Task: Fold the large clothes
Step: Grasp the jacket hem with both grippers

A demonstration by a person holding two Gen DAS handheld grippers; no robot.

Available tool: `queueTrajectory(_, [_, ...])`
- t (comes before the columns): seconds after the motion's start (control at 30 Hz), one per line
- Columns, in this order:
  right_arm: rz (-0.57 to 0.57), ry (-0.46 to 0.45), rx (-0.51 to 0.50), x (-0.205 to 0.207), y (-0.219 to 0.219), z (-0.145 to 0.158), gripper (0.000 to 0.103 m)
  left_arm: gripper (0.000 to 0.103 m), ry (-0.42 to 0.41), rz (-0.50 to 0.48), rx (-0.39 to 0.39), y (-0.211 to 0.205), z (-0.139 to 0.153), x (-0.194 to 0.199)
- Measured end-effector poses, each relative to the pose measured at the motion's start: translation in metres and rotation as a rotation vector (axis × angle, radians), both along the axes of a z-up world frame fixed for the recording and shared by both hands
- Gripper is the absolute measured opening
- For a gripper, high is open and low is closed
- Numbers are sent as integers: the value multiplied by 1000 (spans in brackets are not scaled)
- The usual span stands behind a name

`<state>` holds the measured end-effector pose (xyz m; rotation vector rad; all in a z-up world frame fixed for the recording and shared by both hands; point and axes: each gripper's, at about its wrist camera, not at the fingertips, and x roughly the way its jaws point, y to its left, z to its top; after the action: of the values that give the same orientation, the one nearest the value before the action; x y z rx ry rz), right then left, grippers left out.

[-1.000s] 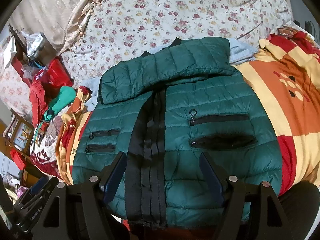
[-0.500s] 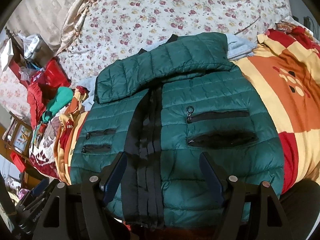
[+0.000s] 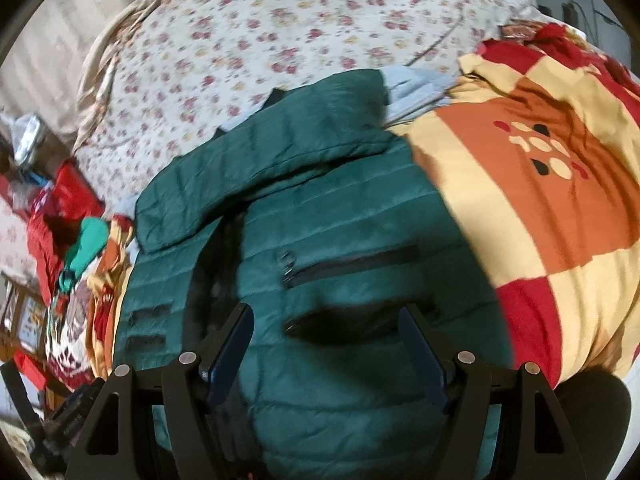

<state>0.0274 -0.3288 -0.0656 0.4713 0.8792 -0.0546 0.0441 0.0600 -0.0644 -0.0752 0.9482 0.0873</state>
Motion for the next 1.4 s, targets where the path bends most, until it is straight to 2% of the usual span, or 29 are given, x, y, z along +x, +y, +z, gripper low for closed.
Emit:
queueTrajectory(0.1, [-15,25,17,8,-20,-9,72,62,-4,23,-85,24,-1,23])
queueTrajectory(0.27, [-53,76,100,22,-53,-37,73,62,55,-18,-267,52,-16,67])
queueTrajectory(0.43, [-63,57,166,27,-70,-47,72,62,113,-82,-397,65,-33,107])
queueTrajectory(0.57, [-94,7,248,29,-86,-46,73,62,160,-129,-518,67,-43,128])
queueTrajectory(0.7, [-141,16,307,34,-104,-55,73,62,171,-173,-572,64,-47,137])
queueTrajectory(0.83, [-81,25,445,39,-107,-72,73,62,228,-254,-658,57,-56,146])
queueTrajectory(0.9, [-64,16,482,37,-108,-73,74,62,247,-278,-657,55,-61,149])
queueTrajectory(1.03, [-40,24,549,29,-112,-76,74,62,265,-284,-764,65,-66,141])
queueTrajectory(1.13, [-27,26,590,18,-113,-77,74,62,263,-310,-791,71,-65,127])
queueTrajectory(1.4, [24,60,576,-12,-96,-82,74,62,230,-291,-857,83,-69,81])
